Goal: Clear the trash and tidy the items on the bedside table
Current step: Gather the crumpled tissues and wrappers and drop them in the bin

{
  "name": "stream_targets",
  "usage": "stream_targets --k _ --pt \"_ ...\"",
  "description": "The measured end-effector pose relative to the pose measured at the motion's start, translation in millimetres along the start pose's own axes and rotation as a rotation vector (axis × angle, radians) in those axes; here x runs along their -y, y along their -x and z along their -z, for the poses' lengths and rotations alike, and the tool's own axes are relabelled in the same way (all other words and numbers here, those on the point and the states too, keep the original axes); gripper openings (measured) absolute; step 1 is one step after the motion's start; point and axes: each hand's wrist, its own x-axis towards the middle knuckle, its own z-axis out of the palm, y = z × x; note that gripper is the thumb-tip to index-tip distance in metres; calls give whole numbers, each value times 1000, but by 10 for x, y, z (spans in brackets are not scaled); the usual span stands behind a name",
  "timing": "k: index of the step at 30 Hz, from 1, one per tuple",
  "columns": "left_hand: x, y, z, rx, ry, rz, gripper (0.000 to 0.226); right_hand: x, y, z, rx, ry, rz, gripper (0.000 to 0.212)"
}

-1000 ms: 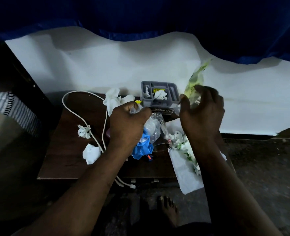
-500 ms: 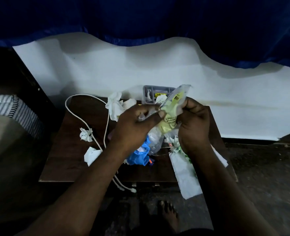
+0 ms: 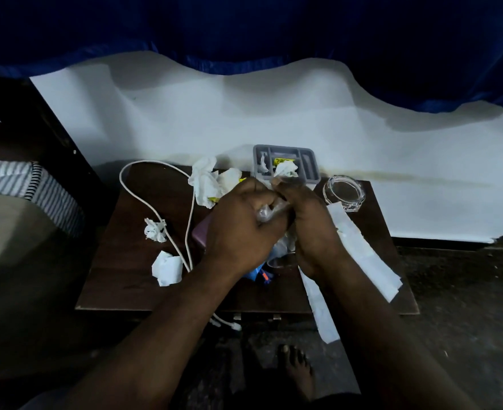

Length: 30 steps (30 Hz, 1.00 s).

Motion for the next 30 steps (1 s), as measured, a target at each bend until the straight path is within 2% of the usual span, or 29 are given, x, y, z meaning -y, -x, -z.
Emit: stream_targets --k 4,8,12,16,19,21,24,27,30 --pt "-4 -2 39 -42 -56 -105 16 47 7 -38 -6 99 -8 34" --pt "-24 21 37 -59 -74 -152 8 17 17 -15 -49 140 -15 45" --pt "-34 10 27 -30 -102 -144 18 12 19 7 -79 183 -11 54" --pt "-47 13 21 -45 -74 -149 24 2 22 28 -141 118 7 58" --pt "-52 -26 28 -109 -9 -91 27 10 21 10 -128 -68 -21 63" --pt "-43 -62 44 -153 43 -1 39 7 23 0 -127 -164 -22 57" --pt "-15 -88 64 -152 31 90 56 10 37 -33 -182 -283 11 35" --pt "-7 -89 66 -110 -6 107 60 53 57 -76 -232 -412 64 23" --pt "-9 -81 55 -66 4 120 59 129 81 -98 -257 -504 97 25"
